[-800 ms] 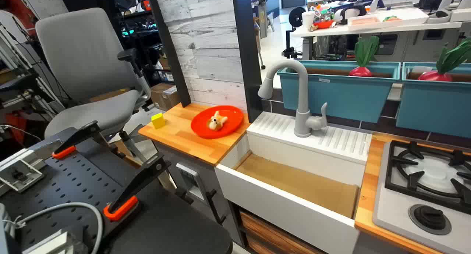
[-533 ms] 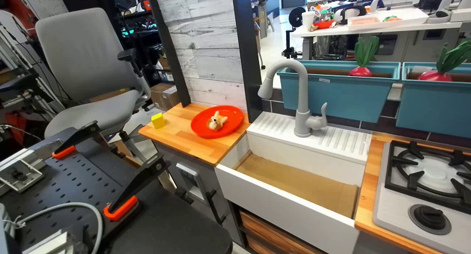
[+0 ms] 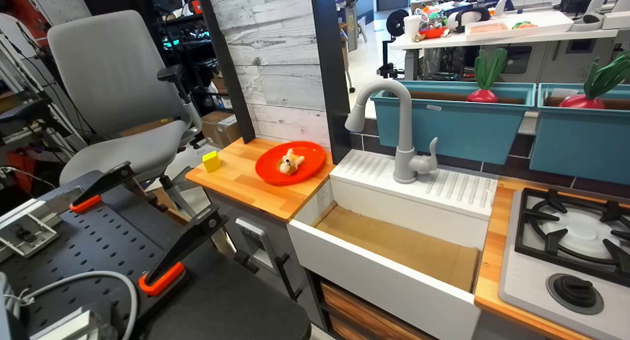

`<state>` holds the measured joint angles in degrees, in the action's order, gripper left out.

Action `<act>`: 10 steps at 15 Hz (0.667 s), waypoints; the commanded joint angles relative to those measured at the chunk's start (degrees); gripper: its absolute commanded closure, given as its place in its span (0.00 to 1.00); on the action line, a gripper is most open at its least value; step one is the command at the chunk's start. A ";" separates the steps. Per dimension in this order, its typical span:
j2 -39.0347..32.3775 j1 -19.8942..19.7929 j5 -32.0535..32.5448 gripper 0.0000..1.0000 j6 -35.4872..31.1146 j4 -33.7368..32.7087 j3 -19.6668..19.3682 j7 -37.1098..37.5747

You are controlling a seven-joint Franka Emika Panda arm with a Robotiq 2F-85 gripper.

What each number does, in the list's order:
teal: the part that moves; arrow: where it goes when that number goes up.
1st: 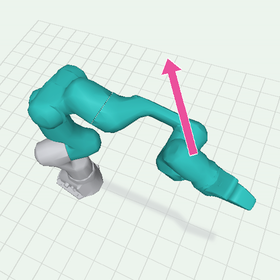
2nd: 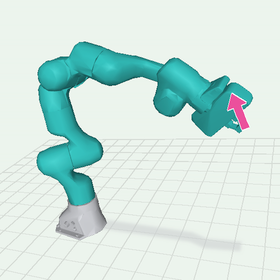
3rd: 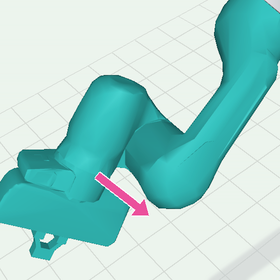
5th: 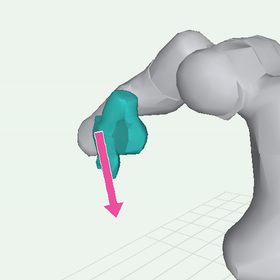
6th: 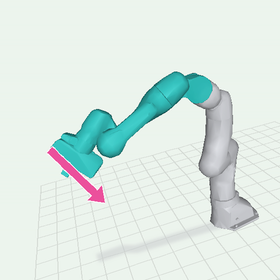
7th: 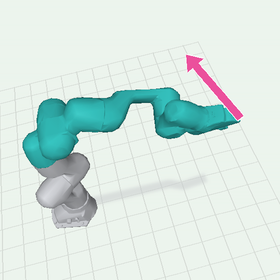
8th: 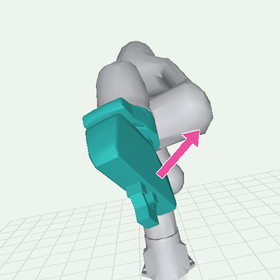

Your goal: Pick the stuffed animal on the plate and put it on the counter

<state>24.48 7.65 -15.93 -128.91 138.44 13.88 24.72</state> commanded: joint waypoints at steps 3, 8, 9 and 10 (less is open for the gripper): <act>-5.38 -1.88 1.57 0.00 -1.37 -1.34 -1.77 -0.77; -14.44 -5.02 2.48 0.00 -5.59 -3.33 -5.32 -1.65; -16.91 -5.50 2.46 0.00 -6.86 -4.16 -6.20 -2.09; -19.15 -5.83 2.53 0.00 -8.61 -4.84 -6.85 -2.20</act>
<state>12.19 2.78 -14.56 -133.80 137.08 8.81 23.33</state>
